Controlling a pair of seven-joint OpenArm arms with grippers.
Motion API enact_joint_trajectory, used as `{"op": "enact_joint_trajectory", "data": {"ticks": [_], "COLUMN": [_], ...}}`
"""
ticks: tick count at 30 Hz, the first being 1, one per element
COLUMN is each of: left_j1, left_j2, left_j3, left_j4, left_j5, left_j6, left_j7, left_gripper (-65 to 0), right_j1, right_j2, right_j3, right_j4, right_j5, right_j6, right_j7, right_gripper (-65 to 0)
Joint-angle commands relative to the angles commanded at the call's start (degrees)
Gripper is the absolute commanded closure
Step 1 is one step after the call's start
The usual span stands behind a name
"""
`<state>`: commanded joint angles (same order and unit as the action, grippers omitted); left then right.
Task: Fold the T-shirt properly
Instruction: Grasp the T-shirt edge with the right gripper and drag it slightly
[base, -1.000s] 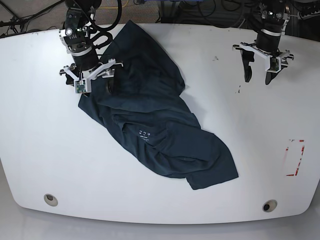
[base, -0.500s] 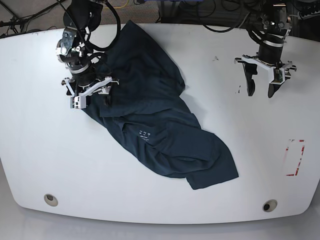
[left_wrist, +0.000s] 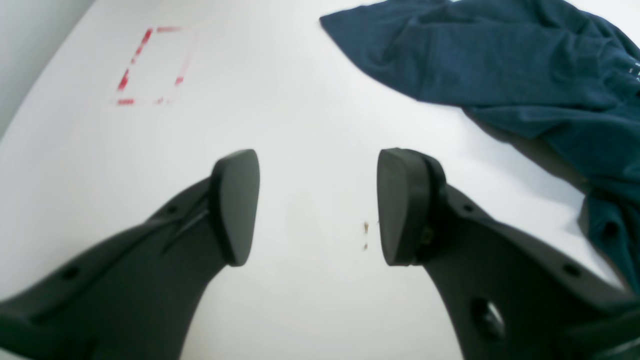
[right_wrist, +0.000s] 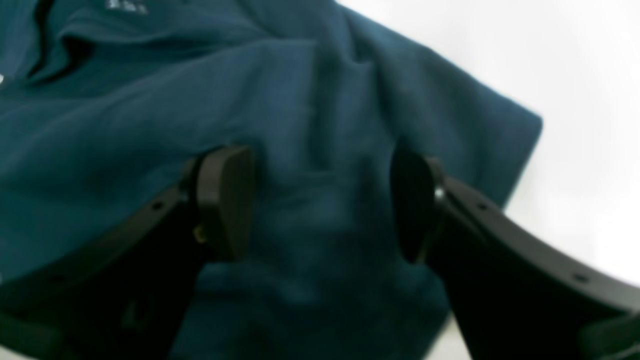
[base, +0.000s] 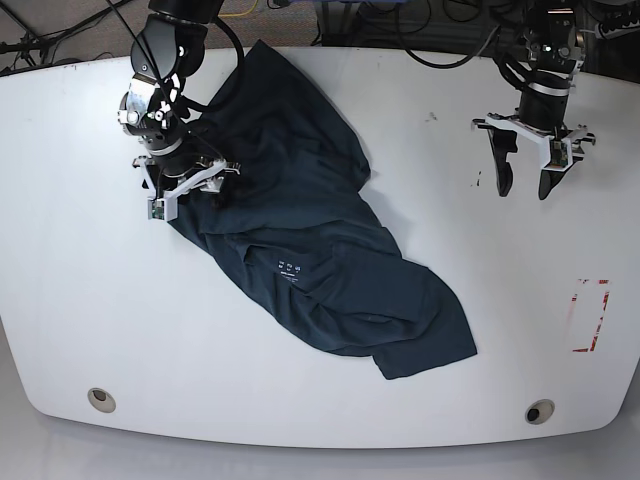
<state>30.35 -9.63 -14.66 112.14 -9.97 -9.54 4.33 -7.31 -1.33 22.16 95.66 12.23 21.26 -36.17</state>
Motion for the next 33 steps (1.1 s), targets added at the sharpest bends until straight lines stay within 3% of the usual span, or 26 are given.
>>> {"op": "enact_joint_trajectory", "data": {"ticks": [6,20,33], "left_j1": [-0.95,0.24,0.08], "left_j2": [-0.16,-0.01,0.07], "left_j3": [1.06,-0.16,0.04], "left_j4": [0.32,-0.18,-0.12], "left_j5": [0.21,-0.02,-0.18], "left_j6": [0.05,0.09,0.03], "left_j7": [-0.23,-0.17,-0.01], "left_gripper": [-34.3,-34.0,-34.1], "right_j1": [0.34,1.52,0.86], "right_j2": [0.66,6.61,4.76], "right_j3": [0.17,6.23,1.00], "right_j4": [-0.74,-4.96,-4.44], "right_j5": [-0.92,10.74,7.64], "right_j6": [-0.30,0.64,0.83], "right_j7": [0.13,-0.16,0.25], "right_gripper": [-41.4,-40.4,-37.7]}}
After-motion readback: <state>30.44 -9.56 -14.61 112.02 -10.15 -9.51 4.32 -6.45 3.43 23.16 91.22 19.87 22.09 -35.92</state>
